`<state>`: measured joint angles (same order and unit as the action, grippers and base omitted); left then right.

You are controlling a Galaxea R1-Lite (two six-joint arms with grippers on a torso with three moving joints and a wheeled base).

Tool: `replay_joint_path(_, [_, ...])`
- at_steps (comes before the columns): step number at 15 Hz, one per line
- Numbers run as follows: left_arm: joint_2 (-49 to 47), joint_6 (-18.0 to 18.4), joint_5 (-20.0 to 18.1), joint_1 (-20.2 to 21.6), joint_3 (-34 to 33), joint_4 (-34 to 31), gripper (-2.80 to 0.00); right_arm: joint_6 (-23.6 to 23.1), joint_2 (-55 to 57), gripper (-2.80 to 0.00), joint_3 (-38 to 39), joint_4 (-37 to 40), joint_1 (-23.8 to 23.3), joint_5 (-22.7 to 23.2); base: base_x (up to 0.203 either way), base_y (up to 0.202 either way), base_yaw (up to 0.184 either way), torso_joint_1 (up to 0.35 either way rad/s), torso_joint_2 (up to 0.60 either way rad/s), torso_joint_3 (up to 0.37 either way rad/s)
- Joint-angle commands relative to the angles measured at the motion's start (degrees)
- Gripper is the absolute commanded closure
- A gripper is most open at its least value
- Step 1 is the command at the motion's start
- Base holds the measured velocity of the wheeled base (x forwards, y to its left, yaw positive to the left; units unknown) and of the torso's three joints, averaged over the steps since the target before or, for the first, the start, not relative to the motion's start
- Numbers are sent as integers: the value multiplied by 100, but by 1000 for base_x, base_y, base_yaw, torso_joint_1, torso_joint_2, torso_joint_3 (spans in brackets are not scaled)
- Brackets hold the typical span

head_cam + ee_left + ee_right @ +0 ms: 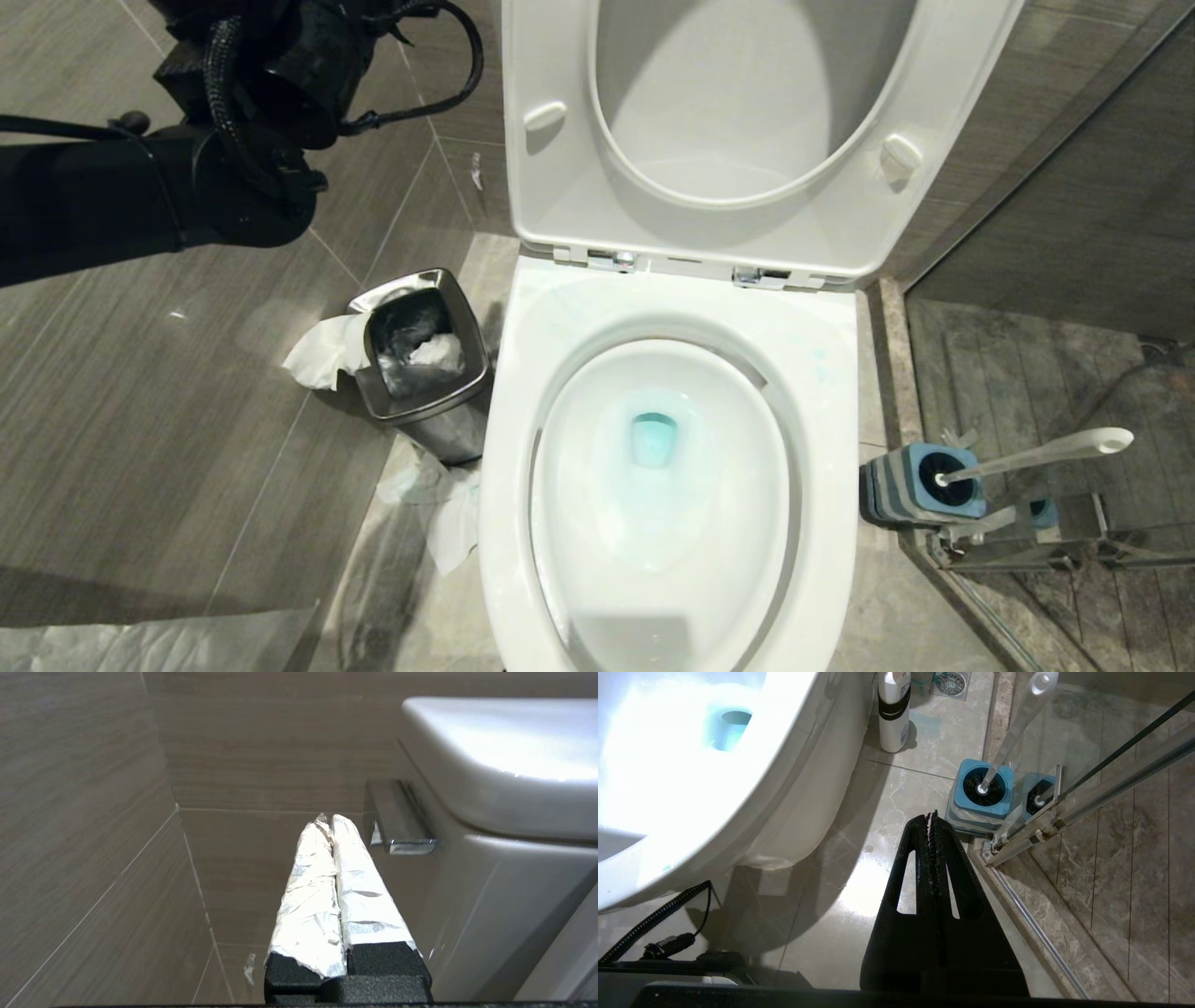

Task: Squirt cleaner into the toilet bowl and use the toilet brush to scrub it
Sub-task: Flush the toilet

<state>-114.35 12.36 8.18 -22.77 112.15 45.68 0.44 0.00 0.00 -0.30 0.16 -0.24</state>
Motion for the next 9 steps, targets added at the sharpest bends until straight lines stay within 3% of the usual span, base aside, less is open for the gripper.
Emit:
replay_joint_path(1, [86,-27,5,-78,-1,117,0,0,9,0,0,-5,2,-2,0,0,0,0,0,0])
replay_joint_path(9, [-82,-275,-109,-307,-1,300,0,0,9,0,0,-5,2,-2,0,0,0,0,0,0])
